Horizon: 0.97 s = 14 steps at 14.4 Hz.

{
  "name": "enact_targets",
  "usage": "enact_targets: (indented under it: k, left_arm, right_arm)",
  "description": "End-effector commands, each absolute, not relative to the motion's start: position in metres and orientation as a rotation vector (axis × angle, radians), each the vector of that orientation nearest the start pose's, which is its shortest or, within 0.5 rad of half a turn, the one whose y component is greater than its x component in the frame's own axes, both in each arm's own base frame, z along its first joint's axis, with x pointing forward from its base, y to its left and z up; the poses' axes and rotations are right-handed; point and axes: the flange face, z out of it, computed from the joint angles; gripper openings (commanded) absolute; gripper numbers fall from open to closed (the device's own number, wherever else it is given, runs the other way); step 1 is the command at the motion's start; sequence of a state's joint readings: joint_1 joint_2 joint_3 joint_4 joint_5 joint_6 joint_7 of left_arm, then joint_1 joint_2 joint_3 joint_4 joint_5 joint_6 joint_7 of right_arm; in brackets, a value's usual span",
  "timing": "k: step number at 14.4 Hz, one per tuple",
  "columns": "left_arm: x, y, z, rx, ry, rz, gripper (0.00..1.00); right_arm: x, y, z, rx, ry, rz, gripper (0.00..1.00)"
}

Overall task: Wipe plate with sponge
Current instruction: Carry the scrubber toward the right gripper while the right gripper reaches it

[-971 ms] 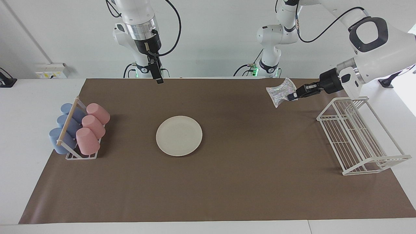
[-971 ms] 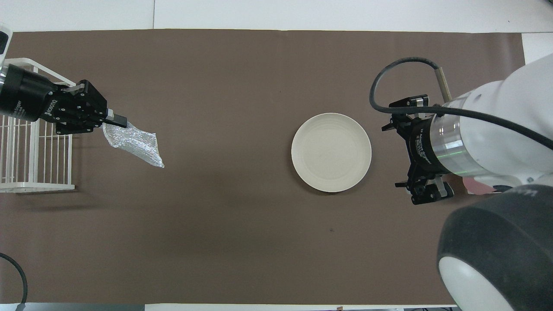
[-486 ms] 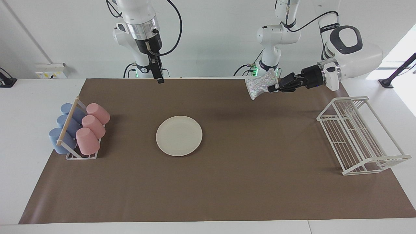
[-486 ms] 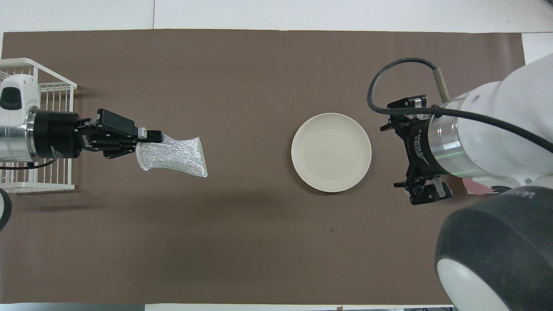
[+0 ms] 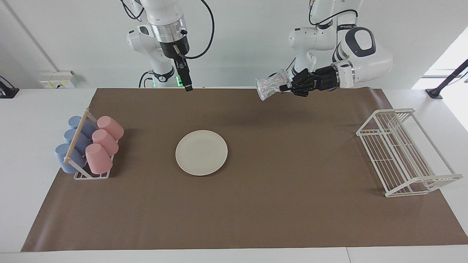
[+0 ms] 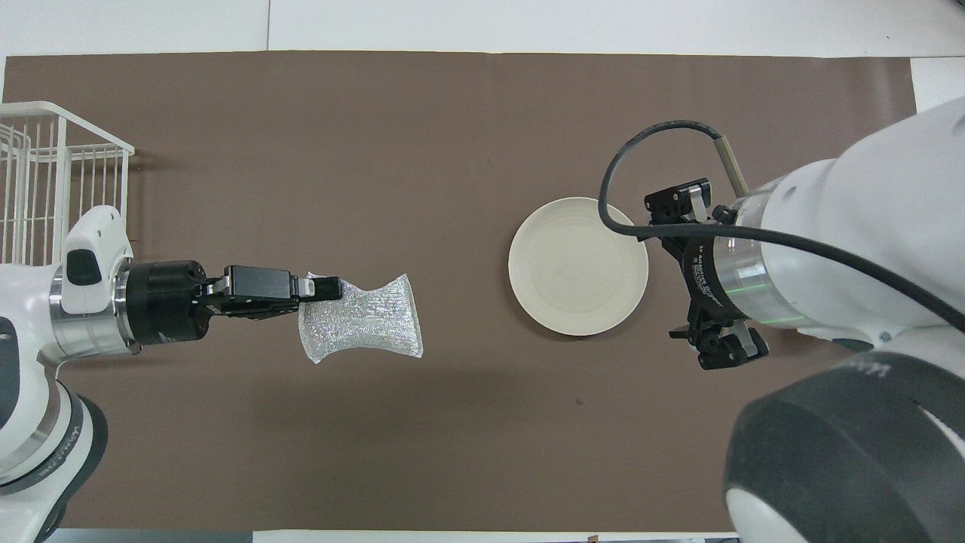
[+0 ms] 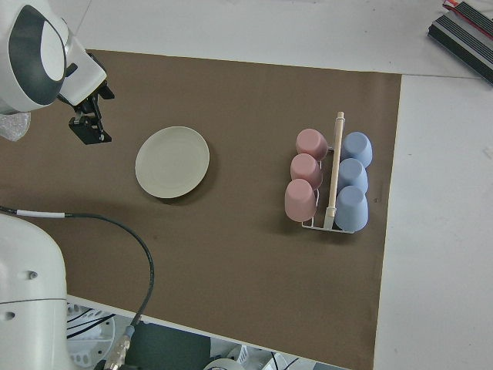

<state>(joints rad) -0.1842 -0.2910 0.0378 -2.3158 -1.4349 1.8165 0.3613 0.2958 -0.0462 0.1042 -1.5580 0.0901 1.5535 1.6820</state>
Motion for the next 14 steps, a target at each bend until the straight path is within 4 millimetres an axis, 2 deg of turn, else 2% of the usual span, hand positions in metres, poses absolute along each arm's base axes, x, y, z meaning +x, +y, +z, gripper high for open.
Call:
enact_targets:
  k: [1, 3, 5, 6, 9, 14]
  left_arm:
    - [0.397, -0.162, 0.499, 1.723, -0.012, 0.04, 0.0]
    - [0.384, -0.173, 0.496, 1.692, -0.041, 0.04, 0.0]
    - [0.372, -0.203, 0.497, 1.682, -0.07, 0.035, 0.0]
    - [0.368, -0.215, 0.496, 1.694, -0.083, 0.033, 0.0]
    - [0.367, -0.217, 0.496, 1.696, -0.087, 0.034, 0.0]
    - [0.366, -0.218, 0.497, 1.684, -0.083, 0.026, 0.0]
  right_arm:
    - [0.475, 0.245, 0.656, -2.479, 1.776, 0.076, 1.0]
    - [0.461, 0.276, 0.653, -2.45, 1.822, 0.09, 1.0]
    - [0.447, 0.299, 0.654, -2.382, 1.894, 0.151, 1.0]
    - [0.442, 0.304, 0.654, -2.345, 1.937, 0.189, 1.0]
    - [0.413, 0.332, 0.651, -2.317, 2.0, 0.224, 1.0]
    - [0.38, 0.35, 0.64, -2.332, 2.016, 0.301, 1.0]
